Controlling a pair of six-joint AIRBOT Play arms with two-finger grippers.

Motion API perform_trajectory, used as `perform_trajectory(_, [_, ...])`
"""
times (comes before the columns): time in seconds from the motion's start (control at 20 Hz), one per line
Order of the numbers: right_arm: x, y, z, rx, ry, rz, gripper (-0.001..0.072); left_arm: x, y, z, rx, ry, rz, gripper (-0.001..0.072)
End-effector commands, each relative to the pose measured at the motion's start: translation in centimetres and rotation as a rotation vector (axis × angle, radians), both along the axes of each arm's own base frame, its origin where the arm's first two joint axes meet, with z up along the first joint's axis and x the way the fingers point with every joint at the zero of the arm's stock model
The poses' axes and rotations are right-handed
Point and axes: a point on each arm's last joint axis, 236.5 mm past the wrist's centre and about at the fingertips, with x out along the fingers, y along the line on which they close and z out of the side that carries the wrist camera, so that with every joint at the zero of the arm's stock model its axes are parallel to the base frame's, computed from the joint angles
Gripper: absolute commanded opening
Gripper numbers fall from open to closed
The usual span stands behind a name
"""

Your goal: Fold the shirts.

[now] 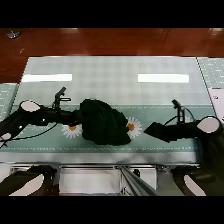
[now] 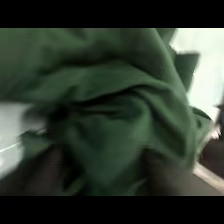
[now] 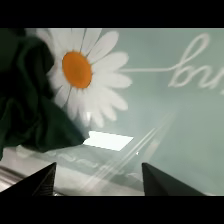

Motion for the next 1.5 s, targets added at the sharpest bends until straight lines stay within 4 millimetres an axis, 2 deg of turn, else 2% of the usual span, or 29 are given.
perform_trajectory(0.0, [-2.0,4.4,-1.2,0.061,0.075,0.052,0.0619,-0.2,-2.6,0.1,-0.063,-0.062,-0.113,0.0034])
perform_trajectory(0.15, [-3.1,7.5,-2.4,0.091,0.122,0.079,0.0619,1.1,-2.2,0.9,-0.066,-0.091,-0.093,0.0033])
perform_trajectory(0.3, [-3.3,9.4,-3.5,0.097,0.147,0.094,0.0619,1.4,-1.7,1.0,-0.067,-0.090,-0.079,0.0034])
perform_trajectory(0.45, [-2.0,10.3,-4.3,0.082,0.150,0.120,0.0619,1.4,-1.8,1.0,-0.069,-0.088,-0.081,0.0034])
perform_trajectory(0.65, [-0.1,11.4,-4.2,0.082,0.134,0.135,0.0618,1.1,-1.8,1.1,-0.075,-0.082,-0.089,0.0034])
perform_trajectory(0.75, [0.1,11.6,-4.8,0.075,0.156,0.137,0.0618,1.1,-1.8,1.1,-0.075,-0.082,-0.088,0.0034])
perform_trajectory(0.8, [0.0,11.6,-5.1,0.074,0.166,0.140,0.0593,1.2,-1.8,1.1,-0.075,-0.083,-0.088,0.0034])
perform_trajectory(0.85, [-0.1,11.8,-5.3,0.079,0.171,0.144,0.0447,1.1,-1.8,1.1,-0.075,-0.082,-0.088,0.0034])
perform_trajectory(0.95, [-0.2,12.4,-4.6,0.119,0.141,0.185,0.0109,1.2,-1.8,1.1,-0.074,-0.083,-0.087,0.0034])
perform_trajectory(1.0, [-0.2,12.8,-4.2,0.141,0.122,0.213,0.0026,1.2,-1.8,1.1,-0.074,-0.086,-0.085,0.0034])
perform_trajectory(1.05, [-0.4,13.0,-3.8,0.152,0.114,0.245,0.0025,1.3,-1.8,1.4,-0.075,-0.094,-0.085,0.0034])
perform_trajectory(1.15, [-0.2,13.3,-2.5,0.149,0.079,0.307,0.0025,2.1,-1.9,3.2,-0.081,-0.158,-0.091,0.0033])
perform_trajectory(1.25, [1.8,13.3,0.3,0.130,-0.009,0.334,0.0025,3.7,-2.1,6.6,-0.087,-0.268,-0.088,0.0034])
perform_trajectory(1.35, [5.3,12.4,4.7,0.089,-0.134,0.332,0.0025,6.1,-2.5,11.8,-0.122,-0.408,-0.057,0.0033])
perform_trajectory(1.45, [9.5,10.4,10.5,0.026,-0.283,0.311,0.0025,9.2,-2.6,18.9,-0.174,-0.574,0.011,0.0033])
